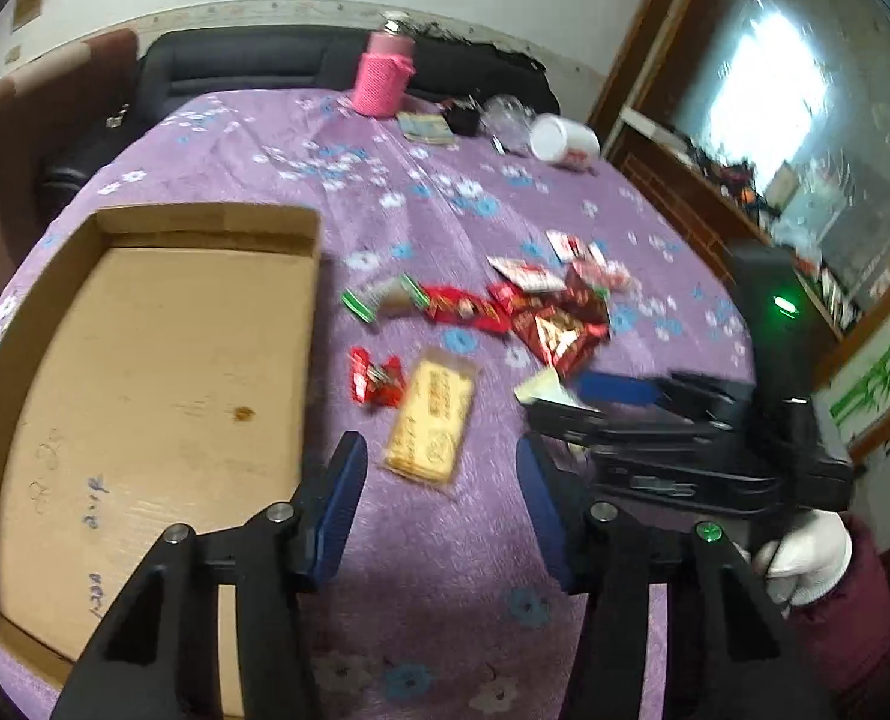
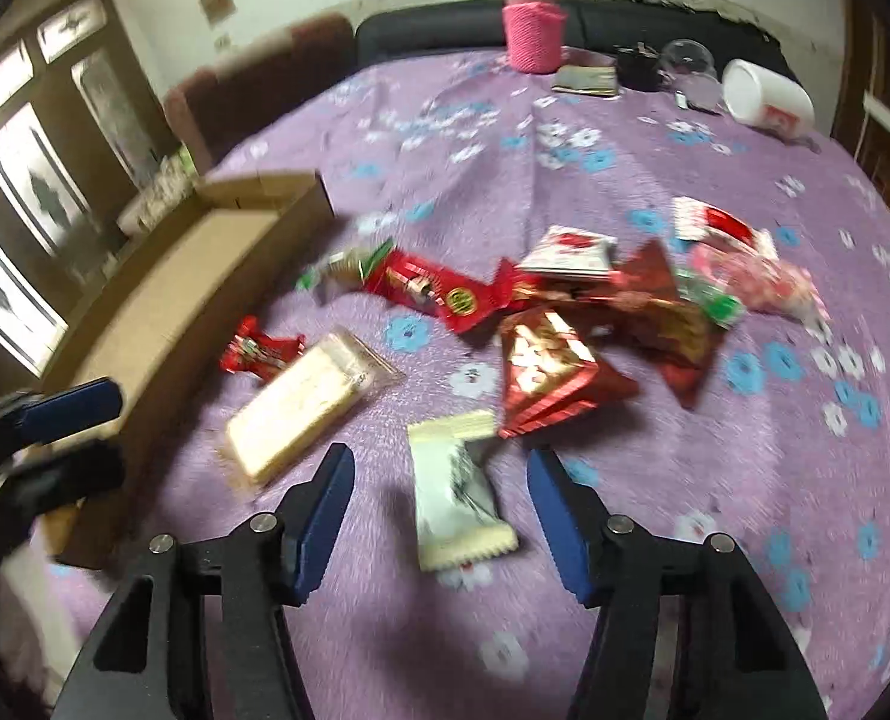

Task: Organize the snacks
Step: 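Grasp the cream cake bar with the left tool while the right tool grasps the white-wrapped candy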

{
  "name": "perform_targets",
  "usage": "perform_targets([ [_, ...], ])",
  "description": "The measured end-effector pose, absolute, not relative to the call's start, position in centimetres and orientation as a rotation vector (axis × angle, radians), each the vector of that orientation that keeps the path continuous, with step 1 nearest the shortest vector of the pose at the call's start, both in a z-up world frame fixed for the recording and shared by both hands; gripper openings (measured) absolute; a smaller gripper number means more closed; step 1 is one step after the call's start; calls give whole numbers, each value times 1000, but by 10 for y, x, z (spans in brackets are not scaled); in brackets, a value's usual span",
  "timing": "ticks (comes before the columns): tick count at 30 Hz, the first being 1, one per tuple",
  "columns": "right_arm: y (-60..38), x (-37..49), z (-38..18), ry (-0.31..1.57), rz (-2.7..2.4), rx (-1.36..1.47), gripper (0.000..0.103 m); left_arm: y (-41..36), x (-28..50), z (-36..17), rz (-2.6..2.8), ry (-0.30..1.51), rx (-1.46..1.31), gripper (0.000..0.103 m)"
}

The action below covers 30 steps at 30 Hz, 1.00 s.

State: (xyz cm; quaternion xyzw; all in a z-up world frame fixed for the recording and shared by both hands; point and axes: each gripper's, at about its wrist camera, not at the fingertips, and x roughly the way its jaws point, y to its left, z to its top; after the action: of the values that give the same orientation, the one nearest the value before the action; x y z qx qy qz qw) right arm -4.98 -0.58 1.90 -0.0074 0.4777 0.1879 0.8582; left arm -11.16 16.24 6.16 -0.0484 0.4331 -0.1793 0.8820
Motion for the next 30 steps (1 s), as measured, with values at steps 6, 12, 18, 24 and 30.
perform_targets([
  [6,-18,-50,19,1006,385,11,28,129,-94,47,-354,951,-3,51],
  [12,-57,-59,18,1015,377,96,28,106,-67,25,-277,1022,77,51],
  [18,-67,-59,17,1014,405,142,28,93,-62,13,-232,1014,161,47],
  [24,-68,-64,21,1001,422,160,28,94,-71,15,-289,1009,120,32],
  [30,-60,-77,50,942,454,164,28,128,-89,52,-340,952,-55,33],
])
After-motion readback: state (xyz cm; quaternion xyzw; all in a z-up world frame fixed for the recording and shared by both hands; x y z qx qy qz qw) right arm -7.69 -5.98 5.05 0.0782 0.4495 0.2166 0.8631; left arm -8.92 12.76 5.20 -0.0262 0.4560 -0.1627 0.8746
